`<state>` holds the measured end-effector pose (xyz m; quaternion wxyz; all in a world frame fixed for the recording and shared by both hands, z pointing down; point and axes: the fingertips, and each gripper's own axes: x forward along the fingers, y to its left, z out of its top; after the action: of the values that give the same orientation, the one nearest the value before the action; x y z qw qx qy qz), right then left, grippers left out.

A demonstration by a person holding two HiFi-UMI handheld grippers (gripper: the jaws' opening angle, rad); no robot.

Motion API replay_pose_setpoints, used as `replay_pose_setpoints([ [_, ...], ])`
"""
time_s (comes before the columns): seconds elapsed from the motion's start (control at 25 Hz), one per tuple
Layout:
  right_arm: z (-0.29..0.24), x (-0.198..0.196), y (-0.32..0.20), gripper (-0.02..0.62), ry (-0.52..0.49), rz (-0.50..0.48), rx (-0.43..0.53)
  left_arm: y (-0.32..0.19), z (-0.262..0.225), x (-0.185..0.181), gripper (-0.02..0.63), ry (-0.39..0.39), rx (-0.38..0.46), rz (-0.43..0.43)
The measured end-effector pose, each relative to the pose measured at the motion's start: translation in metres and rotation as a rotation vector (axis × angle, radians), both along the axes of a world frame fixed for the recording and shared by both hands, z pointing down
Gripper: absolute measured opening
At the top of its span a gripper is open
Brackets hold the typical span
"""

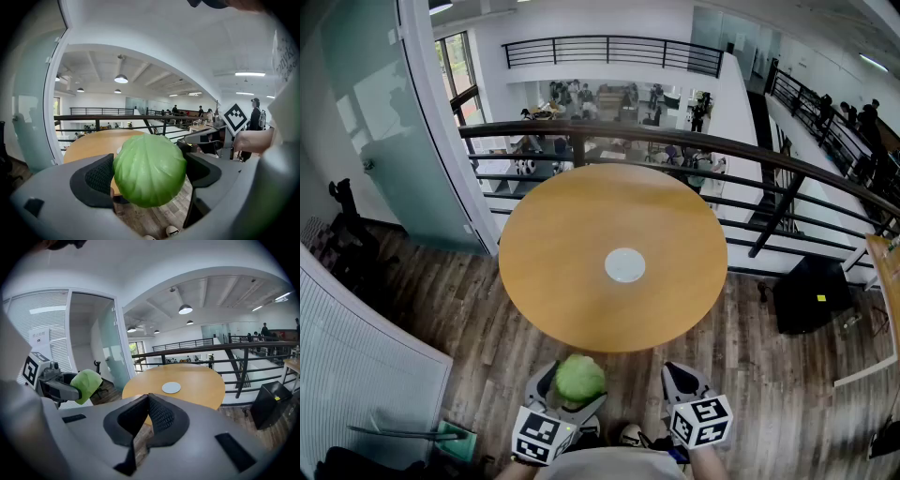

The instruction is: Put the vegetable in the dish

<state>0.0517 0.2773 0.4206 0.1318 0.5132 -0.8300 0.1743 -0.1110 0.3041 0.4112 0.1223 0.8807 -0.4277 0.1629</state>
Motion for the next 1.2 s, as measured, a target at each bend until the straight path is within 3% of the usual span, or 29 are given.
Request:
replay_pose_setpoints([
  [0.56, 0.002, 0.005, -0.009, 0.023, 0.009, 0.005, -0.015, -0.012, -0.003, 0.003, 0.471, 0.006, 0.000, 0.004],
  [0.8, -0.005, 0.005, -0.013, 0.025, -0.038, 0.021, 0.022, -0.014, -0.002, 0.001, 0.471, 0.006, -0.004, 0.006],
  [1.2, 0.000, -0.013, -0.030, 0.023, -0.050, 0.049, 0.023, -0.027, 0.003, -0.019, 0.471, 0.015, 0.004, 0.040],
])
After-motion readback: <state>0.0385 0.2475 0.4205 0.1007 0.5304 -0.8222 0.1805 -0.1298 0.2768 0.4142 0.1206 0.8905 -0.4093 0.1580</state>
